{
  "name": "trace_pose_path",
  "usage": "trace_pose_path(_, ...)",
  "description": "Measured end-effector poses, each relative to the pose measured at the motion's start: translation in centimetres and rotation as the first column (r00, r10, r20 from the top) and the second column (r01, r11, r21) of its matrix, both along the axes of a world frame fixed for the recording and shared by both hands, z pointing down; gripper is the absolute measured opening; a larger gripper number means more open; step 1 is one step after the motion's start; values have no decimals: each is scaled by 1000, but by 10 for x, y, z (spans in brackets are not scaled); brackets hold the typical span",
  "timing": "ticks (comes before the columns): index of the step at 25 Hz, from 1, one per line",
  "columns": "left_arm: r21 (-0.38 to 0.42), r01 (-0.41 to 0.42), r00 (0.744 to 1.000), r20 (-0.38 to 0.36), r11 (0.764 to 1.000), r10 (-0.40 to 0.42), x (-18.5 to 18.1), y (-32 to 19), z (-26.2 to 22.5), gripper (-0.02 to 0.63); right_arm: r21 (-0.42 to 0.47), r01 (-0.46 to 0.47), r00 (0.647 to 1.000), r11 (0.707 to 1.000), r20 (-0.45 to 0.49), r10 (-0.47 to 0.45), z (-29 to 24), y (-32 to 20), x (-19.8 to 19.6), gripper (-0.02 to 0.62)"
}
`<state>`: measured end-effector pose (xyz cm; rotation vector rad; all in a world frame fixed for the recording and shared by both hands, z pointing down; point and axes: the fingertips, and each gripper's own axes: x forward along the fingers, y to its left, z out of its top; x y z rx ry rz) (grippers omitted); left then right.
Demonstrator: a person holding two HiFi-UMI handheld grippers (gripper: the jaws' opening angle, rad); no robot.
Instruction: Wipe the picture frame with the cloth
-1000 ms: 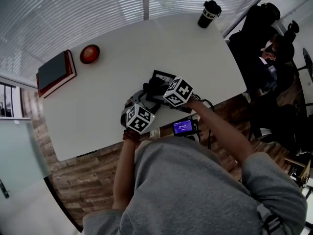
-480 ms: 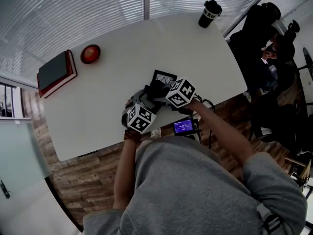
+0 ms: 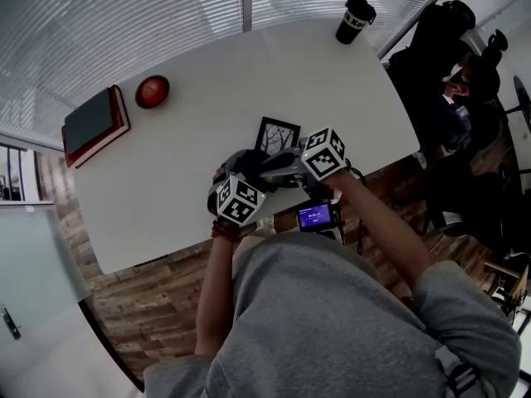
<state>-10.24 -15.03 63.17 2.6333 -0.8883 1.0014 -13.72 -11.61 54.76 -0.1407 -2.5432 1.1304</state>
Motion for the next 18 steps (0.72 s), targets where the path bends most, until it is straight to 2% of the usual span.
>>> trace_pose_path(2,5,4,999,-35,1000,-3,1,1,-3,435,-53,-23,984,998,177,32,-39,2,5,98)
trace_pose_path(4,16,27,994,-105,1000,-25,0,1,-11,465,-64,-90,950,994,294,105,-73,-7,15,100)
trace_pose_path(7,22,83,980,-181,996,-78,-9,6,-26,465,-25,-216,906,976,368,210,-107,-21,34,103)
trace_pose_path(10,58,170,957,-249,984,-151,-18,6,-59,460,83,-322,883,943,386,268,-127,-32,52,103)
trace_pose_path(12,106,237,932,-306,966,-195,-20,3,-88,445,152,-393,862,907,404,306,-137,-38,65,103)
trace_pose_path(14,165,298,907,-355,940,-225,-19,1,-118,434,228,-460,843,858,416,341,-146,-44,79,104)
trace_pose_path(18,270,407,866,-418,873,-274,-11,2,-173,399,418,-538,832,732,402,382,-156,-49,106,110)
